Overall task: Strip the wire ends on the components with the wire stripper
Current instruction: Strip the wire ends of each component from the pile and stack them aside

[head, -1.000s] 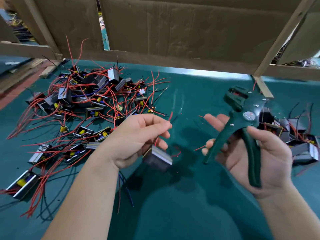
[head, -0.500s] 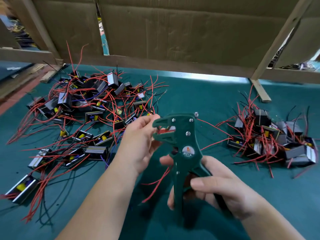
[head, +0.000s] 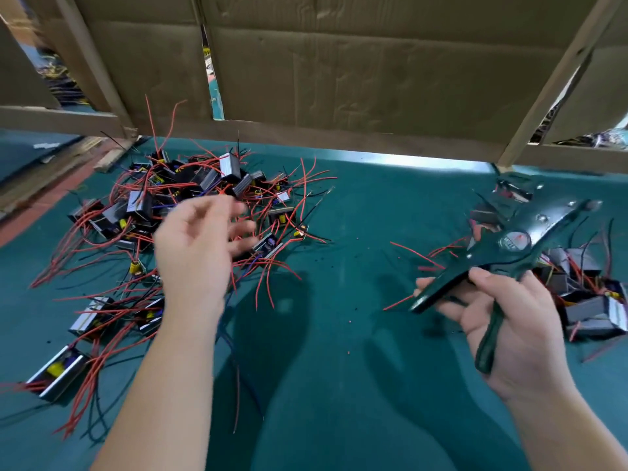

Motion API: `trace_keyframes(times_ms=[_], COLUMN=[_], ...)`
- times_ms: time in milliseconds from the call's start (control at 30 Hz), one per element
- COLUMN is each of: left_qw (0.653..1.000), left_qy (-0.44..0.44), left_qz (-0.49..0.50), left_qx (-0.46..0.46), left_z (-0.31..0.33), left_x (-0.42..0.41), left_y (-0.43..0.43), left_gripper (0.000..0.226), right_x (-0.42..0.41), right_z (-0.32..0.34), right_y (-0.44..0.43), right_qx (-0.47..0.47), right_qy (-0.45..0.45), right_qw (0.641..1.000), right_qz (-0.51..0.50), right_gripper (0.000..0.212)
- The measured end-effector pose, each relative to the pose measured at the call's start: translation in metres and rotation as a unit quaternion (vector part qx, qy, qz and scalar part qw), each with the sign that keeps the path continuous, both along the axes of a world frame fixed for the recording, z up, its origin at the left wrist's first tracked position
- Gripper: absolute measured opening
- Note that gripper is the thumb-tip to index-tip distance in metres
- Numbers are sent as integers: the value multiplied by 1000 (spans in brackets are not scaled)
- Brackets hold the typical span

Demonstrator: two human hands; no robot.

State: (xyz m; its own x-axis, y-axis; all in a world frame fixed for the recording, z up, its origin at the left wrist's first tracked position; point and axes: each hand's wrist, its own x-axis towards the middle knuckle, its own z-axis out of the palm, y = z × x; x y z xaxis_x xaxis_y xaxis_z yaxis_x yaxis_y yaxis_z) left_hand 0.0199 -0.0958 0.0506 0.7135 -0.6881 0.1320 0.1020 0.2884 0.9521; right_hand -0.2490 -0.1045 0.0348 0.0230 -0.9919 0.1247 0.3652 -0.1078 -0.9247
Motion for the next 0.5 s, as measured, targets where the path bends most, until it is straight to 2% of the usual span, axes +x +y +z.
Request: trace_keyframes(times_ms=[33,67,133,167,233,300,333,367,433,500], left_qw=[995,975,902,875,839,773,751,745,759,774], left_qy=[-76,-174,-349,-386,-387,-410,-428,-438,-430,-428], left_qz=[64,126,216,228,192,135,120,121,153,185], left_qx=[16,48,133,184,330,464,489,488,463,429], left_z=[-3,-7,-17,-22,-29,-35,-38,-41,-41,-42], left_x=[11,21,39,45,53,55,56,56,57,57], left_y=[1,3,5,5,2,-2,-3,-4,-5,-5], left_gripper=[9,12,30,39,52,52,47,40,28,26], right_x=[-1,-3,-2,-1,1,2,3,4,5,7], right_z=[-2,-5,-9,-9,-9,-9,-9,-9,-8,-8], right_y=[-1,-1,0,1,2,4,5,6,7,9], right_qx=[-5,-8,-22,-30,-41,-42,-40,-38,-25,-14], right_qy=[27,50,83,90,99,102,96,90,81,76], right_qw=[999,997,992,991,990,990,992,993,996,997], right_qz=[-32,-59,-89,-94,-95,-87,-76,-63,-42,-28], right_gripper=[25,26,35,37,33,19,17,16,16,20])
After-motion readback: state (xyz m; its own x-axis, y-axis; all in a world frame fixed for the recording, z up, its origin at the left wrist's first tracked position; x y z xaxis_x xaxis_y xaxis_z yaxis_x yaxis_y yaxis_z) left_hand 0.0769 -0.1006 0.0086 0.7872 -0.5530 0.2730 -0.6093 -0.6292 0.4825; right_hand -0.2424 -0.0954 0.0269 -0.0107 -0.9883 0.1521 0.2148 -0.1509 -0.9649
